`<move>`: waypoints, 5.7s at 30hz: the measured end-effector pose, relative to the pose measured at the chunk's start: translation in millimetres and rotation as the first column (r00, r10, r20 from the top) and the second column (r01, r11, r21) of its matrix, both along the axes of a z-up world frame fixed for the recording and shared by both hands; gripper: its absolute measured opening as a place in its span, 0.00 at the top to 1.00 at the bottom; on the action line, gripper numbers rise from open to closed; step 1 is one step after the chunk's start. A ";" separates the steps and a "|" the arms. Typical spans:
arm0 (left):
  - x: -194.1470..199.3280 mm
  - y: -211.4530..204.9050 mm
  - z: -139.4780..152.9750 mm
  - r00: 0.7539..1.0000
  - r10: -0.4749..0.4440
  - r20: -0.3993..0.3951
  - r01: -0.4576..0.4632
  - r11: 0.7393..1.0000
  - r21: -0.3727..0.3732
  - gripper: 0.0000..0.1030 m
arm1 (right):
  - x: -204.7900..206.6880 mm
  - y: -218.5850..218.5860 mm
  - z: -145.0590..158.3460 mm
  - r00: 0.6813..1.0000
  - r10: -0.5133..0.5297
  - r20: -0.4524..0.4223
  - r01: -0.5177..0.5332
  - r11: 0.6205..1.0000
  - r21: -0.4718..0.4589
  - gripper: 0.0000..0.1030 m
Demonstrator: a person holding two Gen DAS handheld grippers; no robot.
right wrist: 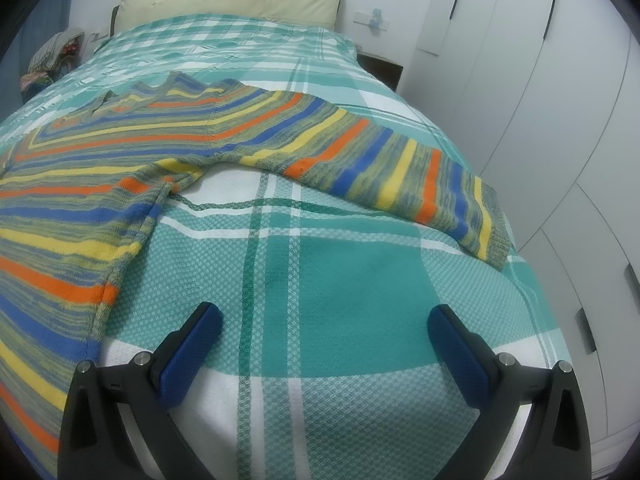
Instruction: Fold small clothes
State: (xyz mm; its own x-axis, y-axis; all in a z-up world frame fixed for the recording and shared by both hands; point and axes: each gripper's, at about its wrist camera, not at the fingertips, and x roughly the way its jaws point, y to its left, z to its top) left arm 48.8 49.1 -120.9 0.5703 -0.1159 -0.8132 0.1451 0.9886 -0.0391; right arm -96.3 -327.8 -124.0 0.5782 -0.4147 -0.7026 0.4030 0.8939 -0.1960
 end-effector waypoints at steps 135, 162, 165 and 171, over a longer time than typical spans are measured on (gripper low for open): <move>155.6 230.1 13.2 0.929 0.316 -0.191 -0.356 0.903 -0.240 0.60 | 7.1 130.7 39.6 0.950 0.281 0.133 -0.292 0.954 0.072 0.13; 124.4 -195.0 115.4 0.933 -0.355 -0.059 0.352 0.934 -0.063 0.20 | -23.9 91.5 76.1 0.937 0.215 0.277 -0.265 0.952 0.156 0.13; 122.7 -167.9 111.0 0.944 -0.326 -0.056 0.324 0.945 -0.037 0.20 | -26.2 82.4 76.4 0.940 0.188 0.285 -0.245 0.953 0.180 0.13; 130.1 -95.0 79.2 0.988 -0.149 -0.050 0.150 0.989 0.011 0.06 | -19.1 77.8 69.8 0.949 0.171 0.264 -0.232 0.947 0.221 0.13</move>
